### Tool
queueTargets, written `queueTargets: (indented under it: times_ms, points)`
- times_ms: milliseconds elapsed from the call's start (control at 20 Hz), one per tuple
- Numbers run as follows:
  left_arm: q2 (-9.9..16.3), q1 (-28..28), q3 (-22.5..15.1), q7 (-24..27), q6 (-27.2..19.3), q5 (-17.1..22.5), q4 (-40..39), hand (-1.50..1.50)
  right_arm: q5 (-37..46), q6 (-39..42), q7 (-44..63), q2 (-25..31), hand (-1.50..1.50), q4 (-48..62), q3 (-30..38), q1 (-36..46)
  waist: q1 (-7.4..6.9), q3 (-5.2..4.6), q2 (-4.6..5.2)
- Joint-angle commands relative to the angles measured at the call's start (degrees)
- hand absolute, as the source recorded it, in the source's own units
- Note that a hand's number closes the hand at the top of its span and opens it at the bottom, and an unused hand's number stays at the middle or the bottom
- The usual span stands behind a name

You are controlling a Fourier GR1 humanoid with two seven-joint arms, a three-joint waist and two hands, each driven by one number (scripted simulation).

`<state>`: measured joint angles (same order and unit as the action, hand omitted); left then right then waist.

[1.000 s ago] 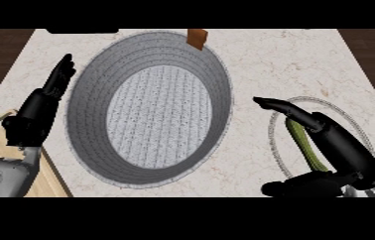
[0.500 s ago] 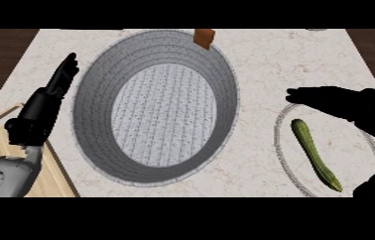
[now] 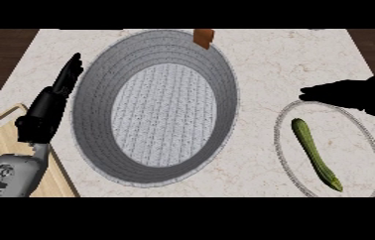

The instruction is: Pick the squash from the placemat and place it in the basket

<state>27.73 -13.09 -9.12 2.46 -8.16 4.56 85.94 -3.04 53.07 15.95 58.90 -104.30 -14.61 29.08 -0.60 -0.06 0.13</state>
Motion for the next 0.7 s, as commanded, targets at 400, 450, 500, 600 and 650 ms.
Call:
queueTargets:
  times_ms: [400, 450, 500, 600, 650]
  points:
    - [-1.56, 0.22, 2.66, -0.53, 3.82, -1.82, 0.7, 0.0, 23.28, 2.24, -13.61, -8.47, -1.5, 10.66, -5.55, 0.78, -0.08, 0.11, 0.05]
    - [-1.37, 0.86, 3.11, -1.53, 3.44, -2.34, 2.39, 0.0, 25.29, 1.5, -15.29, -8.76, -1.5, 12.0, -5.75, 0.06, -0.1, 0.11, 0.01]
    - [-1.91, -1.11, 3.53, -1.71, 3.85, -1.87, 0.1, 0.0, 25.9, -0.03, -10.77, -12.22, -1.5, 9.17, -8.57, -1.42, 0.2, 0.09, -0.01]
    - [-1.02, 0.9, 4.31, -2.02, 4.27, -1.89, 3.33, 0.0, 30.22, -1.06, -16.09, -9.84, -1.5, 12.6, -9.51, -3.51, -0.05, 0.11, -0.03]
    - [-0.04, 1.77, 6.77, 2.55, 7.28, 0.13, -0.71, 0.0, 30.86, -0.83, -15.64, -9.77, -1.5, 10.62, -9.53, -4.53, 0.29, 0.07, -0.05]
